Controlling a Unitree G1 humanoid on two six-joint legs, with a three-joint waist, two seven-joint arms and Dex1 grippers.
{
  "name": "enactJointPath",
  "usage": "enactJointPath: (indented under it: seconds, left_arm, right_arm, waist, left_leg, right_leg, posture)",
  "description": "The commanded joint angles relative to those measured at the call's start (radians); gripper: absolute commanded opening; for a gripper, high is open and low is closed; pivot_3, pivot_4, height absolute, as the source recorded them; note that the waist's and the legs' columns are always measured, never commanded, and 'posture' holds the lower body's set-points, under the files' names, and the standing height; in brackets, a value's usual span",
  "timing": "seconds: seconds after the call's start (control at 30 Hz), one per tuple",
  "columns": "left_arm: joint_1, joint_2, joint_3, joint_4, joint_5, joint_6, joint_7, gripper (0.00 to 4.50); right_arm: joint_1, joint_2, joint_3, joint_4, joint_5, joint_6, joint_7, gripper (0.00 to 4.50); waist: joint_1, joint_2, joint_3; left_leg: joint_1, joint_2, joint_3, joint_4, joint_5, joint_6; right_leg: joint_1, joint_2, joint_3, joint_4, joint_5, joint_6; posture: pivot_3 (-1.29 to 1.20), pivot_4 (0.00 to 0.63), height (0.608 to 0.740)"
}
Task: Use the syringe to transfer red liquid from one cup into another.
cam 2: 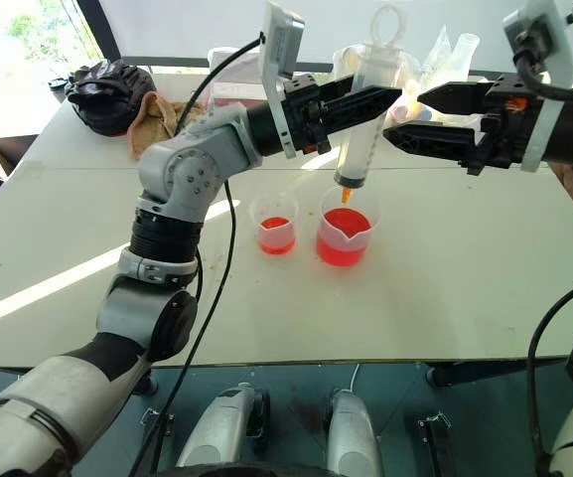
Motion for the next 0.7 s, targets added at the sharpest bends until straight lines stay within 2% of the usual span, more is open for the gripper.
enactJointPath:
  seconds: [0.03,0.23,0.37,0.7]
  left_arm:
    - [0.022,-0.013,-0.057,0.012,0.065,-0.151,-0.055,1.45]
    - [0.082,-0.040,-0.079,0.111,0.131,-0.318,-0.078,1.45]
    - [0.104,-0.065,-0.087,0.154,0.167,-0.402,-0.067,1.45]
    - [0.155,-0.091,-0.101,0.221,0.233,-0.508,-0.057,1.45]
  right_arm:
    - [-0.038,-0.001,-0.091,-0.047,0.085,0.073,-0.055,4.04]
    - [-0.055,0.086,-0.154,-0.060,0.148,0.151,-0.200,4.04]
    - [-0.037,0.137,-0.149,-0.092,0.167,0.162,-0.269,4.04]
    - [-0.039,0.247,-0.136,-0.104,0.186,0.176,-0.413,4.04]
  waist:
    - [0.000,0.000,0.000]
    - [-0.001,0.000,0.000]
    - [0.000,0.001,0.000]
    - [0.000,0.001,0.000]
  left_leg:
    - [0.000,0.000,0.000,0.000,0.000,0.000]
    - [0.000,0.000,0.000,0.000,0.000,0.000]
    - [-0.001,0.000,0.000,0.000,0.000,0.000]
    - [-0.001,0.000,0.000,0.000,0.000,0.001]
  right_leg:
    - [0.000,0.000,0.000,-0.001,-0.001,-0.001]
    - [0.000,0.000,0.000,0.000,-0.002,-0.004]
    - [-0.001,-0.001,0.000,0.000,-0.001,-0.004]
    - [-0.001,-0.001,0.000,0.000,0.000,0.000]
  posture:
    - [0.00,0.150,0.740]
    - [0.00,0.150,0.740]
    - [0.00,0.150,0.740]
    - [0.00,0.150,0.740]
